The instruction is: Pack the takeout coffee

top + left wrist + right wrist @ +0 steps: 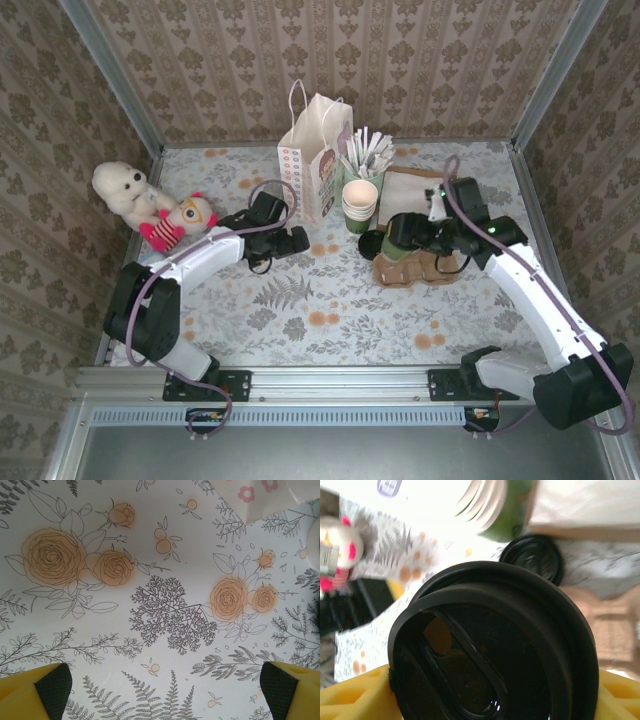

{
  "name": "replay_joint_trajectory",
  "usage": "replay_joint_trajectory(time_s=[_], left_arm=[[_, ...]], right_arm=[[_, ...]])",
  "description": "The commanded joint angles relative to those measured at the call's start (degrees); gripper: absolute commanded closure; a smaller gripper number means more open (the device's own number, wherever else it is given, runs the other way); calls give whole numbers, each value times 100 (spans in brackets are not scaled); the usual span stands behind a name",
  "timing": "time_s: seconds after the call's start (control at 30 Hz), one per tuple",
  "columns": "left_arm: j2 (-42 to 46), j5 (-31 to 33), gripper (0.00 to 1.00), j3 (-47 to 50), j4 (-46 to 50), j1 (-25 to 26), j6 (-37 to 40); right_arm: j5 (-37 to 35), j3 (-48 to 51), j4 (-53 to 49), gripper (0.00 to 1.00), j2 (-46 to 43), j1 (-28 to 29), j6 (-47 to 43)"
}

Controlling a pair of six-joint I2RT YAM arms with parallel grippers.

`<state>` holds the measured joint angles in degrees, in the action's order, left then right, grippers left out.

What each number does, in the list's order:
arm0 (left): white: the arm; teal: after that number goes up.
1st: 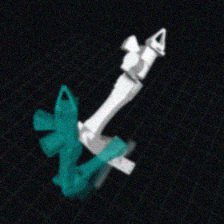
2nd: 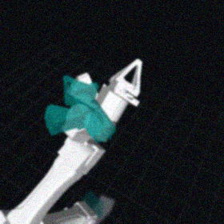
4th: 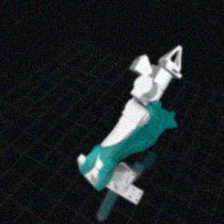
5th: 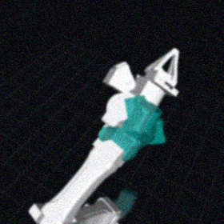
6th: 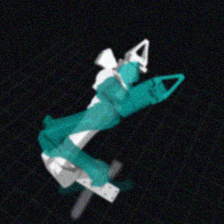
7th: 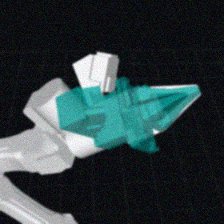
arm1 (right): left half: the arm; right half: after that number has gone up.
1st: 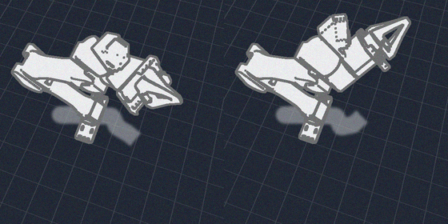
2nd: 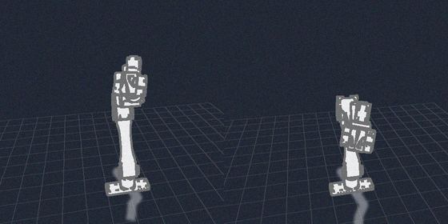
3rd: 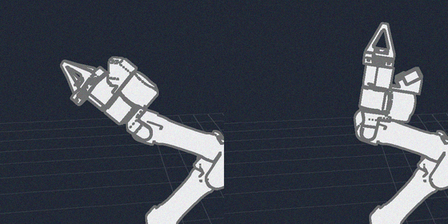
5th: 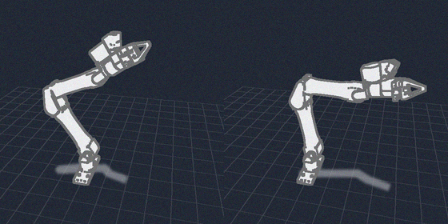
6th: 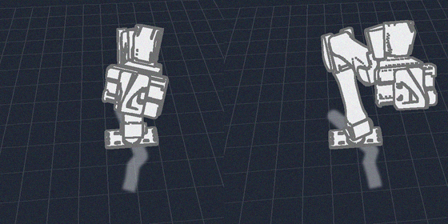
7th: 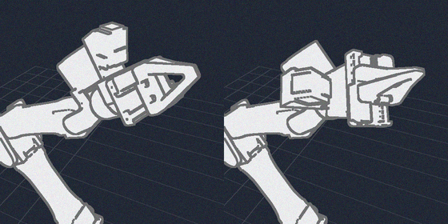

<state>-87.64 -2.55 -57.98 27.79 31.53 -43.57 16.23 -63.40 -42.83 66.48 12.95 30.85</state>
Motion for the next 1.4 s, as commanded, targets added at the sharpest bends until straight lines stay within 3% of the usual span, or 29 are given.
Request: replay_joint_trajectory(time_s=[0.0,0.23,0.43,0.63,0.93,1.37], left_arm=[[328,237,0,66,-63,-15,-55],[748,271,0,329,-698,-51,164],[1209,653,0,718,-1022,-111,86],[1616,851,0,1047,-1346,-310,-53],[1667,862,0,1056,-1206,-438,-107],[1753,770,0,1140,-1197,-446,-156]], right_arm=[[-316,-230,-392,30,136,-736,-341],[-496,-623,137,29,790,-2488,-712],[-927,-1227,754,29,2109,-3035,-1022],[-791,-1950,1107,29,3339,-3085,-1252],[-298,-2572,1050,27,4223,-3056,-1082],[-32,-2806,987,22,4716,-3018,-1006]])
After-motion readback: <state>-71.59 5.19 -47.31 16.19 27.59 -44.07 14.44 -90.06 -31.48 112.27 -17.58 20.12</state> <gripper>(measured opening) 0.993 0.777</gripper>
